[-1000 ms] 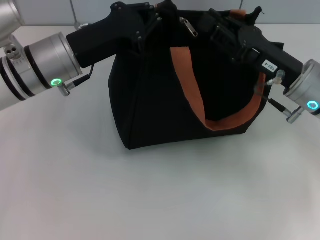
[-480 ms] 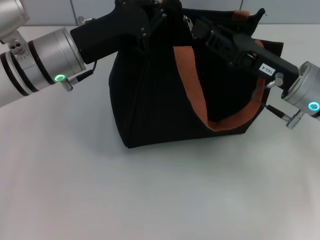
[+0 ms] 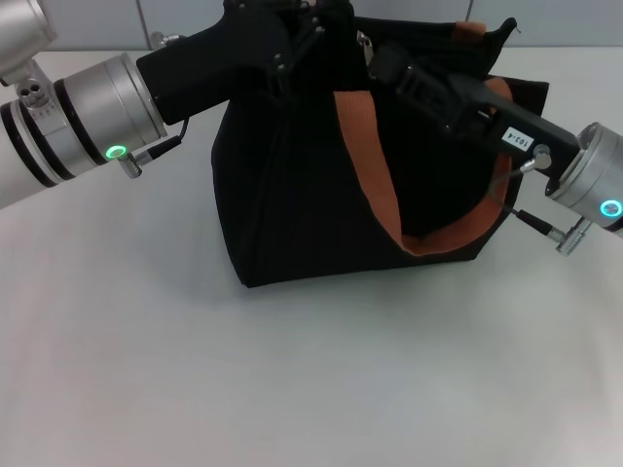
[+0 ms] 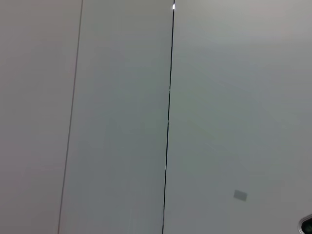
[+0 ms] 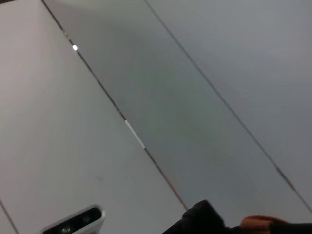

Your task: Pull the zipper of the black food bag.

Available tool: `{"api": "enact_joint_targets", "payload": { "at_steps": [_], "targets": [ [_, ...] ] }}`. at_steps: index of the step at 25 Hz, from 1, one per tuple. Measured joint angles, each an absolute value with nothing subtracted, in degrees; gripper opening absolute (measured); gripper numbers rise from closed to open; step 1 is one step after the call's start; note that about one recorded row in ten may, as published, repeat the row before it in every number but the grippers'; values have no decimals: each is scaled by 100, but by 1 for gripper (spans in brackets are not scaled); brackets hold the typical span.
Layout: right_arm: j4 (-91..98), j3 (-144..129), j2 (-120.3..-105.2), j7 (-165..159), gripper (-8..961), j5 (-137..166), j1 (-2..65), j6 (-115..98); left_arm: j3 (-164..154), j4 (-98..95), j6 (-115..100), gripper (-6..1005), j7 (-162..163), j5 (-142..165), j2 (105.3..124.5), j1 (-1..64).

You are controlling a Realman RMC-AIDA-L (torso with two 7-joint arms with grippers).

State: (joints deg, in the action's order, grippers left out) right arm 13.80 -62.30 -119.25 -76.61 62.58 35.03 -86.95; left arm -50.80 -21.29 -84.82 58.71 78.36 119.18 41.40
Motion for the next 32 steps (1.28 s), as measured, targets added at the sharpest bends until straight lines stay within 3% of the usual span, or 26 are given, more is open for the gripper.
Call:
{"api": "enact_joint_targets", "payload": {
  "at_steps": [32],
  "targets": [
    [1682, -6451, -11920, -8315, 271, 6260, 3465, -8475, -5099, -2109, -8519, 70, 5783, 7818, 11918, 4160]
  ]
}}
